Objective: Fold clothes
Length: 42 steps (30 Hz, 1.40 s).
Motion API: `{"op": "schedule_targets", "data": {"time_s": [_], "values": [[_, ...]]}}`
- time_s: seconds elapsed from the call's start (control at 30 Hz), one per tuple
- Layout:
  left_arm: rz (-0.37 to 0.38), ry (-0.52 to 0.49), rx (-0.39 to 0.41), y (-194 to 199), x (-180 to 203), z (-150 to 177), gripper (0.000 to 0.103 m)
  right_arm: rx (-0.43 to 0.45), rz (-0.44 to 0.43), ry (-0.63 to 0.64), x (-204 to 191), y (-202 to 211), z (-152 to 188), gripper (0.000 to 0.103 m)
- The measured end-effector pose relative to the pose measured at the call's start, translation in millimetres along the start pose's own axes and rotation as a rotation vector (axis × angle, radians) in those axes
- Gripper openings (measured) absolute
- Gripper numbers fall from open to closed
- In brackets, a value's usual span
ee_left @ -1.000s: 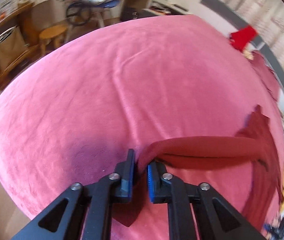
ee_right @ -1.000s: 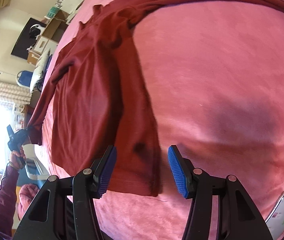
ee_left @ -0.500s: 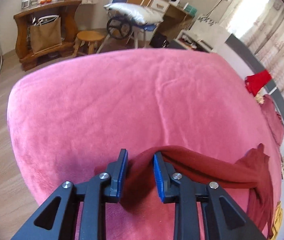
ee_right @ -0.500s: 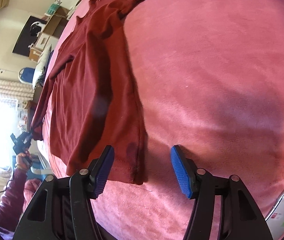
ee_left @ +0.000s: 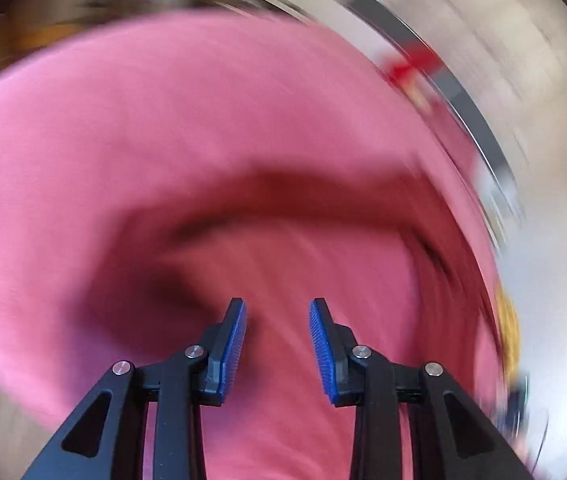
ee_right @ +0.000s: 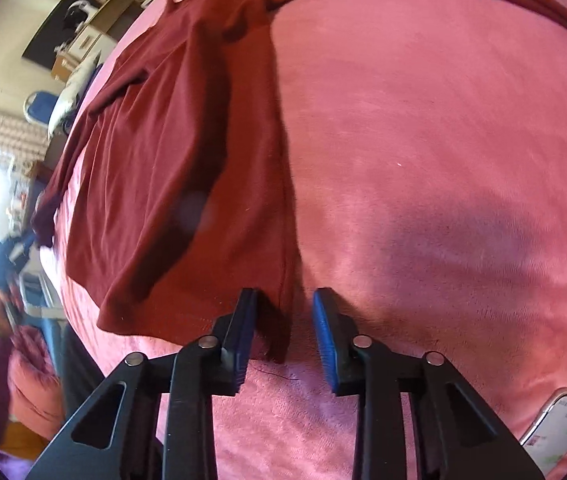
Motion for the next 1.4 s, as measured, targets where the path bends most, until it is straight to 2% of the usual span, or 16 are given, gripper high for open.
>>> {"op": "schedule_targets", "data": {"time_s": [0.03,0.13,0.23,0.37,0.5,0.53,0.57,0.6,0.63,0.67,0.7,0.8,0.93,1.13,1.27,1.4], "values": [[0.056,-0.063,-0.065,-21.4,26.0,10.4,0.032,0.000,0.000,0.003,-0.6,-0.7,0.0,0.030],[0.183,-0.138,-0.191,-69.2,75.0,31.4,0.032,0.000,-0.014,0.011,-2.4,-2.4,-0.6,0.030],[0.240,-0.158,-0.271,-108.2,102.6,41.3,0.033,0.001,-0.027,0.018,-4.1,-4.1,-1.3,0.031],[0.212,-0.207,-0.326,-128.8,116.2,46.7,0.034,0.002,-0.045,0.028,-6.5,-6.4,-2.1,0.036],[0.236,-0.196,-0.325,-130.1,112.7,50.1,0.034,0.003,-0.063,0.037,-8.8,-8.7,-3.0,0.061],[0.246,-0.177,-0.316,-131.5,109.7,50.1,0.034,0.003,-0.068,0.040,-9.4,-9.3,-3.2,0.061],[0.245,-0.168,-0.307,-130.5,110.1,51.8,0.031,0.003,-0.072,0.042,-10.0,-9.8,-3.4,0.058],[0.244,-0.160,-0.297,-129.4,110.7,53.5,0.029,0.002,-0.038,0.066,-13.1,-11.4,-3.4,0.046],[0.231,-0.157,-0.295,-129.3,110.7,55.1,0.017,0.001,0.019,0.095,-14.7,-11.6,-2.2,0.026],[0.216,-0.155,-0.295,-129.2,110.6,56.6,0.007,0.001,0.028,0.095,-14.7,-9.9,-1.8,0.020],[0.221,-0.141,-0.307,-127.6,109.4,58.7,0.005,0.000,0.010,0.079,-14.5,-7.7,-2.3,0.006],[0.235,-0.136,-0.323,-113.0,110.0,65.7,0.004,0.017,-0.034,0.052,-16.1,5.6,-1.6,0.005],[0.290,-0.102,-0.295,-66.0,103.2,78.5,0.004,0.040,-0.061,0.068,-23.2,32.2,6.0,0.005],[0.286,-0.073,-0.268,-11.0,85.5,96.1,0.004,0.051,-0.096,0.038,-15.9,65.8,30.4,0.005],[0.298,-0.067,-0.302,2.7,76.0,118.8,0.004,0.055,-0.117,0.007,-6.1,88.1,53.2,0.005],[0.260,-0.083,-0.385,-2.1,69.9,158.8,0.005,0.010,-0.089,0.010,-1.3,87.1,77.8,0.005]]}}
Point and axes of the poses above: each gripper's, at about its wrist camera, not at the fingertips, and y roughly against the way its jaws point, x to its right, z to its underside, the point moved 2 cm from there along -y, roughly the way its jaws point
